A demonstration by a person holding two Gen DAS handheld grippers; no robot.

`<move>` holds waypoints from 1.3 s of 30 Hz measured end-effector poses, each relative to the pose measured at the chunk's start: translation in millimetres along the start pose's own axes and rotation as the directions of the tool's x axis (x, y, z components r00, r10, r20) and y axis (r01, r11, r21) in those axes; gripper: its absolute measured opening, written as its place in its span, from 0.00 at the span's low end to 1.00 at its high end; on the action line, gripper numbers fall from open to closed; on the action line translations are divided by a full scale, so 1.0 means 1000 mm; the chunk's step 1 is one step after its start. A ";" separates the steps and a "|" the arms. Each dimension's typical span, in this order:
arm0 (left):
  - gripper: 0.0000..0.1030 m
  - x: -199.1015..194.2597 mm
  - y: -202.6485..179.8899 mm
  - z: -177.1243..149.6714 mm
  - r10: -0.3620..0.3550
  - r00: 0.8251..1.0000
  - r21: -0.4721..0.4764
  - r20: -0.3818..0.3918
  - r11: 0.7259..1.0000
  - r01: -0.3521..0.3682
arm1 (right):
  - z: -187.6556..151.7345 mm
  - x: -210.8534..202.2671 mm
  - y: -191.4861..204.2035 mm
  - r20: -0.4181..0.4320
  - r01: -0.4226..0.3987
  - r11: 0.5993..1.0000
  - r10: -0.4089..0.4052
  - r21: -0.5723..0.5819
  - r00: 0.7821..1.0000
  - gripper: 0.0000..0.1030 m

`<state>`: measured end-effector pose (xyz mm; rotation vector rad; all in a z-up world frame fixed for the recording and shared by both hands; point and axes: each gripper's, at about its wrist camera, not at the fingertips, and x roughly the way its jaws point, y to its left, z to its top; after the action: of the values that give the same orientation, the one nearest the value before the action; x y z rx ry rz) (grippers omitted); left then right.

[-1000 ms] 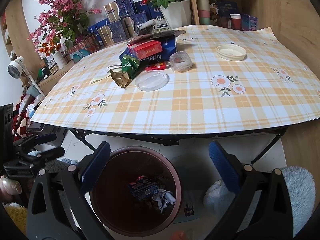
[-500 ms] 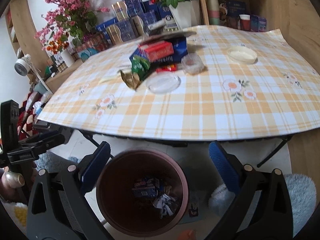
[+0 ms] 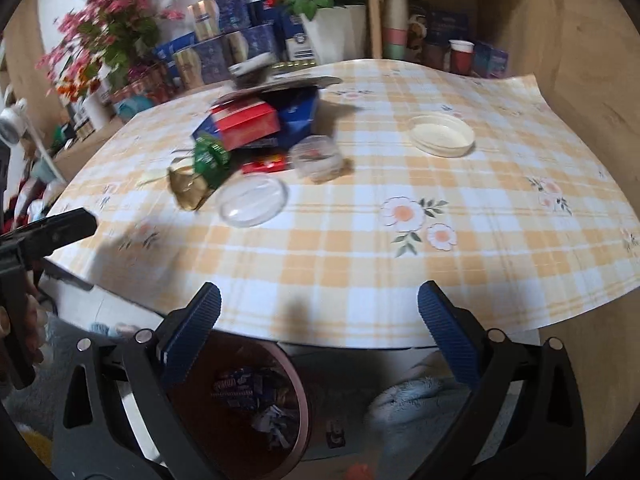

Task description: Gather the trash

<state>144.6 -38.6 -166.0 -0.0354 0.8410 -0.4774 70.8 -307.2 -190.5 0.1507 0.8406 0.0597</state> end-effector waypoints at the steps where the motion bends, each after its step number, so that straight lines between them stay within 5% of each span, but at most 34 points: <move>1: 0.87 0.007 -0.003 0.006 0.001 1.000 0.005 -0.006 1.000 -0.001 | 0.001 0.003 -0.004 -0.009 -0.006 1.000 0.006 0.020 1.000 0.94; 12: 0.69 0.099 -0.008 0.049 0.049 0.991 -0.015 -0.126 0.999 -0.051 | 0.011 0.022 -0.014 -0.027 -0.027 0.998 0.029 0.051 0.999 0.94; 16: 0.46 0.109 -0.012 0.050 0.073 0.990 0.036 -0.119 0.997 -0.069 | 0.016 0.030 -0.007 -0.037 -0.035 0.999 0.035 0.017 0.999 0.94; 17: 0.32 0.110 -0.014 0.050 0.081 0.989 0.056 -0.122 0.996 -0.074 | 0.017 0.032 -0.004 -0.039 -0.037 0.999 0.037 0.003 0.999 0.94; 39: 0.28 0.008 0.039 -0.003 -0.023 0.998 -0.071 -0.064 0.997 0.018 | 0.056 0.086 0.076 -0.089 -0.049 0.981 0.033 -0.188 0.996 0.93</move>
<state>162.7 -6.8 -182.1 -0.0943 0.9216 -0.4702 170.8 -228.5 -204.9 -0.0139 0.9121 0.1857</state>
